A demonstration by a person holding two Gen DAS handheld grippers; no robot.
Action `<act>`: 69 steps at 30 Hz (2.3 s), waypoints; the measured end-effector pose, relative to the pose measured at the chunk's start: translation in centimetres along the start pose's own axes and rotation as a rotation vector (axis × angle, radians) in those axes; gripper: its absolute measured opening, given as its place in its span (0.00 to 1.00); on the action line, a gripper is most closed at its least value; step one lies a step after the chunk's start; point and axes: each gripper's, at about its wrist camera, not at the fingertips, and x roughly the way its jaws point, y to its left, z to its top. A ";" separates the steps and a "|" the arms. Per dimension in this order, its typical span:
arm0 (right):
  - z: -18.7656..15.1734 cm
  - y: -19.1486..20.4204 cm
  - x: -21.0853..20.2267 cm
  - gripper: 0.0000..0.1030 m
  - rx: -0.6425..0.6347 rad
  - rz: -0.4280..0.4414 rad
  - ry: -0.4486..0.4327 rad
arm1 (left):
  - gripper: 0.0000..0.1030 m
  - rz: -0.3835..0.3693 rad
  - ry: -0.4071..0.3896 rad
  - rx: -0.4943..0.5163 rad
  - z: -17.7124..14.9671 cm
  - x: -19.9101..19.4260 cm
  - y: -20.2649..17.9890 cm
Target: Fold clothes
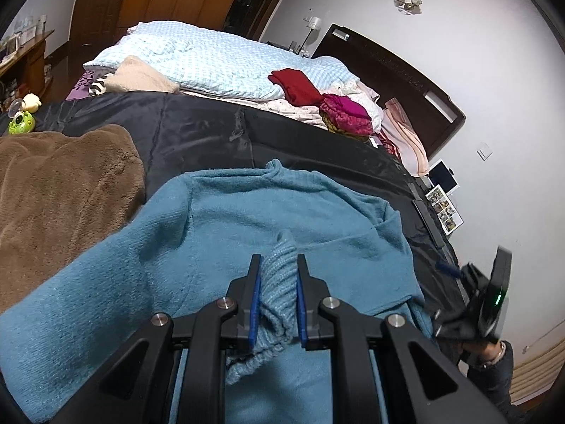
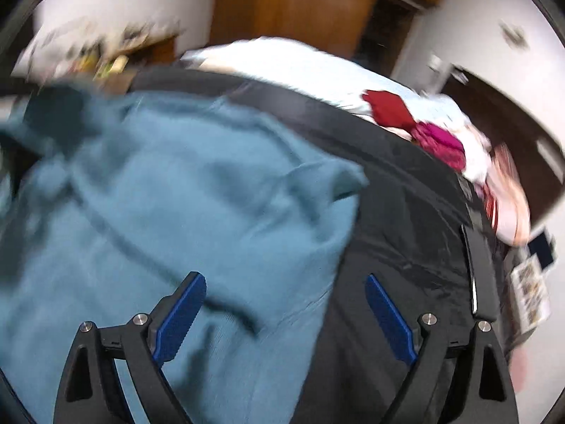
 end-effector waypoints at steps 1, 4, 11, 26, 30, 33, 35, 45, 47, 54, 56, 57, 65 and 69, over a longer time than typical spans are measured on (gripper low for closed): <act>-0.2 0.8 0.6 0.90 -0.043 -0.037 0.008 | 0.16 -0.001 0.001 0.000 0.0 0.1 -0.1; -0.2 2.4 3.1 0.90 -0.130 -0.218 0.041 | 0.16 -0.002 0.000 0.002 0.2 0.1 -0.5; -0.3 -3.9 3.0 0.90 0.184 -0.313 -0.016 | 0.16 -0.016 0.005 0.014 0.8 0.7 -1.9; -8.9 -13.1 0.9 0.90 0.599 0.011 0.002 | 0.16 -0.011 0.113 0.054 -0.3 6.6 -3.9; -8.8 -13.7 -1.3 0.90 0.589 -0.017 -0.037 | 0.16 0.020 0.107 0.023 0.0 7.2 -1.9; -7.2 -13.7 -3.3 0.90 0.628 -0.022 -0.120 | 0.16 0.009 0.102 0.018 0.1 7.4 -1.8; -5.6 -13.2 -3.9 0.91 0.638 0.041 -0.168 | 0.16 -0.001 0.094 0.025 0.1 7.4 -2.0; 1.2 -9.3 6.2 0.91 0.548 0.266 0.015 | 0.18 0.079 0.039 0.010 0.5 6.5 0.2; 0.8 -9.4 7.5 0.91 0.541 0.201 0.052 | 0.20 0.099 0.051 0.004 0.4 7.2 1.0; -1.1 -10.3 9.1 1.00 0.531 0.050 0.069 | 0.22 0.150 0.097 0.003 -0.1 10.1 2.8; -1.2 -10.3 9.0 1.00 0.530 0.046 0.064 | 0.22 0.163 0.098 0.010 -0.2 10.6 3.0; -1.3 -10.3 8.9 1.00 0.530 0.042 0.062 | 0.22 0.173 0.095 0.019 -0.2 10.7 3.0; 1.1 -9.1 4.0 1.00 0.535 0.007 -0.061 | 0.40 0.280 0.023 0.077 0.1 8.5 2.0; 2.9 -6.9 3.3 1.00 0.501 0.079 -0.047 | 0.57 0.234 -0.001 0.102 -0.1 7.2 0.4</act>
